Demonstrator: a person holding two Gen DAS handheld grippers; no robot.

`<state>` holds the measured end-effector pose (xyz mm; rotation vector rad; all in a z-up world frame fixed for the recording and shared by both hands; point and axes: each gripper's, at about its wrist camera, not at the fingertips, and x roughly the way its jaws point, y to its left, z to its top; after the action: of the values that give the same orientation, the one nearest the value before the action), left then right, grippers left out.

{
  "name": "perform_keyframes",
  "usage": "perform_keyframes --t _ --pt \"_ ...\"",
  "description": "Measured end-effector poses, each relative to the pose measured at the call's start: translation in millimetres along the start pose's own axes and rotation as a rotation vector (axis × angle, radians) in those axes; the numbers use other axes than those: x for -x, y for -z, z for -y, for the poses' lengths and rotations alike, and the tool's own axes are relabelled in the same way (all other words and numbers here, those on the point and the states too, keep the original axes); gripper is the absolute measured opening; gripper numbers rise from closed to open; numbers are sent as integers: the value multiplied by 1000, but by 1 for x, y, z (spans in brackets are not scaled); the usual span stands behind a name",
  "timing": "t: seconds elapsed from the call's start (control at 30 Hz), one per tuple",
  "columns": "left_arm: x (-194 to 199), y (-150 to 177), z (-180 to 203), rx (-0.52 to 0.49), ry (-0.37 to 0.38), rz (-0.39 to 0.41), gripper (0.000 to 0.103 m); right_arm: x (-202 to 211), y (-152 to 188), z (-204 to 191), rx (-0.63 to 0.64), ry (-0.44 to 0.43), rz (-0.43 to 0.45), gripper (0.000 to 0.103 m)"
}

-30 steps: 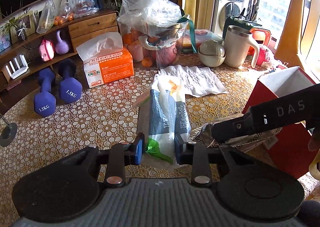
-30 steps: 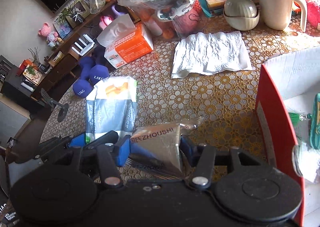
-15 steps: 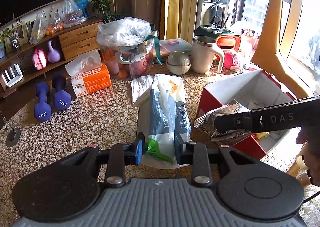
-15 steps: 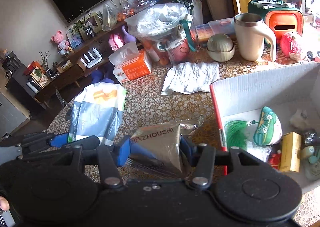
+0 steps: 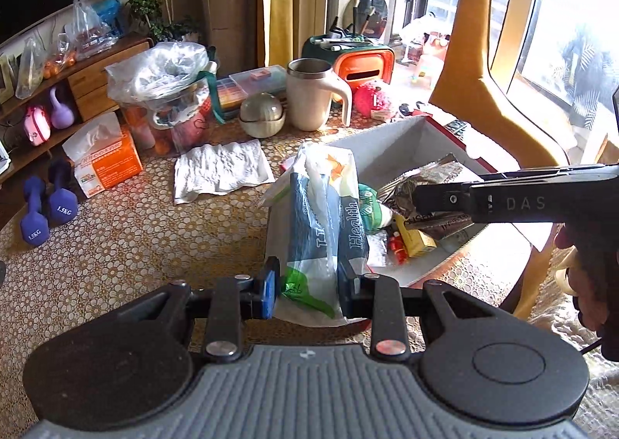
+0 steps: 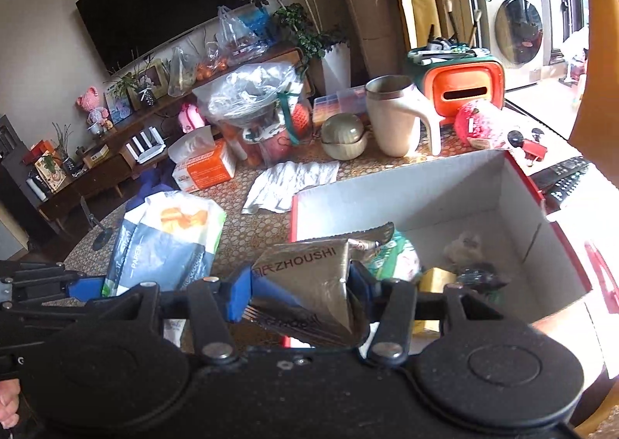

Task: Organize objects
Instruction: 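Carry the silver bag with the right tool into the box while the left carries the packet, then open the right gripper to drop the silver bag while the left gripper releases the packet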

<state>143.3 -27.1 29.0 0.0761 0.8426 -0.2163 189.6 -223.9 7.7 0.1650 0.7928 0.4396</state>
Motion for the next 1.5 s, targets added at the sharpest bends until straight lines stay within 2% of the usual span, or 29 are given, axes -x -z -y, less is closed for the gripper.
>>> perform_keyframes --t 0.17,0.33,0.47,0.63,1.1,1.5 --pt "-17 -10 29 -44 18 -42 30 12 2 39 -22 66 25 51" --pt "-39 -24 50 -45 37 -96 30 14 7 72 -26 122 46 51" --pt "-59 -34 65 -43 51 -149 30 12 9 91 -21 142 59 51" --pt "-85 -45 81 -59 33 -198 30 5 11 111 -27 145 64 51" --pt "-165 -55 102 -84 -37 -308 30 -33 4 137 -32 144 52 51" --pt "-188 -46 105 -108 -29 -326 30 -57 16 140 -2 134 0 51"
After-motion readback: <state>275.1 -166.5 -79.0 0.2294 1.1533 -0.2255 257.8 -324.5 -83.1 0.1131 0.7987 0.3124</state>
